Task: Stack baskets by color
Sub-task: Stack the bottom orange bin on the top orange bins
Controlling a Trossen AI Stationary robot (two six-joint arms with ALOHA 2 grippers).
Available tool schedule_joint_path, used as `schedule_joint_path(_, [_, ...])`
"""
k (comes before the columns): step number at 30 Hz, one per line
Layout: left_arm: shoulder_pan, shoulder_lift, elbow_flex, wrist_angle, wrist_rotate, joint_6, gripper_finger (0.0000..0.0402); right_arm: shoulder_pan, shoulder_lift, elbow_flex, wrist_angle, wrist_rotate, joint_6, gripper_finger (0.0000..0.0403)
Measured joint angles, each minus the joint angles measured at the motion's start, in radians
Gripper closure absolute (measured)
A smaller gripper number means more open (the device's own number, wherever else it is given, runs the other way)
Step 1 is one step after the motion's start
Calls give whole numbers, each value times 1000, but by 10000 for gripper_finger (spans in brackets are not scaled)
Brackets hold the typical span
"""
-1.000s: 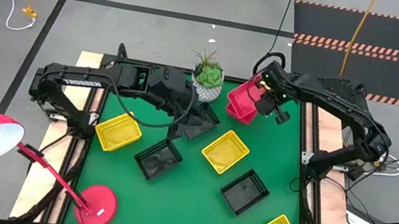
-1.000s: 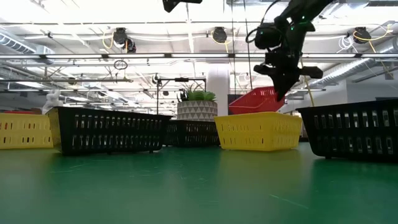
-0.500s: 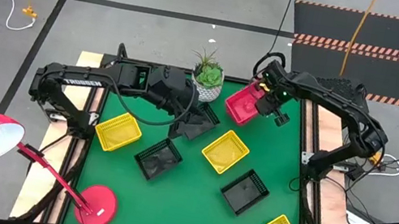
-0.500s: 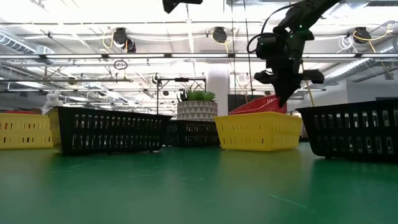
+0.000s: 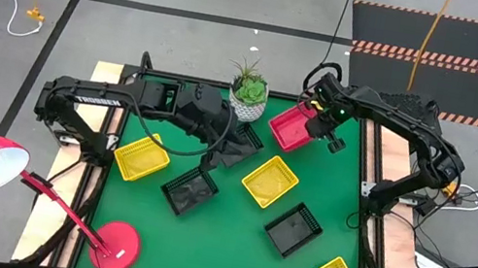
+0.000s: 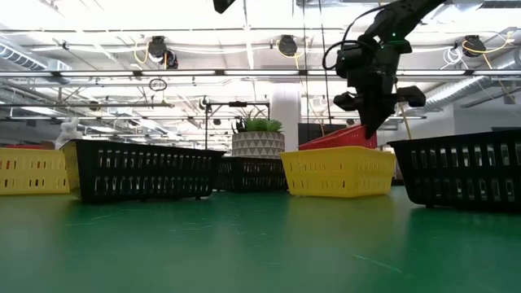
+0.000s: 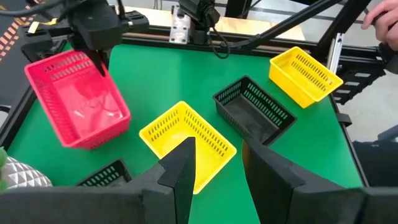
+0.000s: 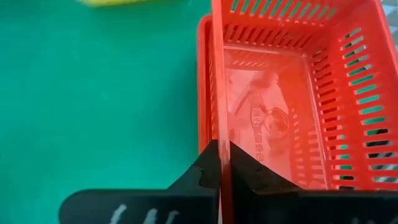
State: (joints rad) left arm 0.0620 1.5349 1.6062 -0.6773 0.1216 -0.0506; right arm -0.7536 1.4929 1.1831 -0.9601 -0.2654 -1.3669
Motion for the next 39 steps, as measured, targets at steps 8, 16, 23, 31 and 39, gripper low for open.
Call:
schedule_joint_path(8, [-7,0,0,0,-2,-25,270,0,-1,-14,33,-9,32,402])
schedule_joint_path(16, [-42,0,0,0,-35,-37,270,0,0,-145,232,-24,86,401])
schedule_joint_path(23, [-45,0,0,-1,-45,-37,270,-1,0,-165,293,76,236,371])
schedule_joint_path(31, [-45,1,0,-1,-45,-38,270,-7,-5,-165,307,83,373,294])
schedule_joint_path(39, [-45,1,0,-1,-45,-41,270,-7,-105,-165,304,82,453,247])
